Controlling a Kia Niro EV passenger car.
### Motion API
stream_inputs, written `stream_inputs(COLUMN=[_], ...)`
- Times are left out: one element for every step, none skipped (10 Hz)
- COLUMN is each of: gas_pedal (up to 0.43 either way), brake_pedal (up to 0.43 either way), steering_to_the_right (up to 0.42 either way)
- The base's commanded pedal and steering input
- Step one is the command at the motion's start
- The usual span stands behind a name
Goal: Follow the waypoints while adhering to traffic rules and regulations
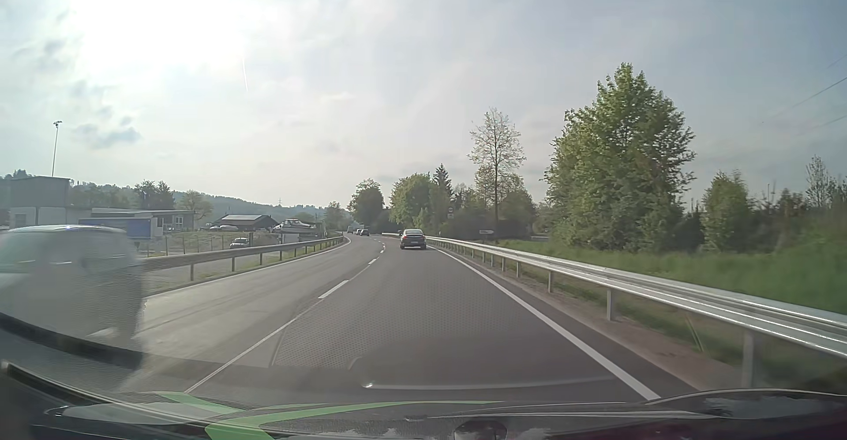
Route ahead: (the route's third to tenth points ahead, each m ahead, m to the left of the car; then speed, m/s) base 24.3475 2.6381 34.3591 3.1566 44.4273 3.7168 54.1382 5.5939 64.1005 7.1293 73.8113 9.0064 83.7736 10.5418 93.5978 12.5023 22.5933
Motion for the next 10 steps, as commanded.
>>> stream_inputs(gas_pedal=[0.000,0.000,0.000,0.000,0.000,0.000,0.000,0.000,0.000,0.000], brake_pedal=[0.000,0.000,0.000,0.000,0.000,0.000,0.000,0.000,0.000,0.000], steering_to_the_right=[-0.016,-0.016,-0.016,-0.016,-0.016,-0.016,-0.016,-0.016,-0.016,-0.016])
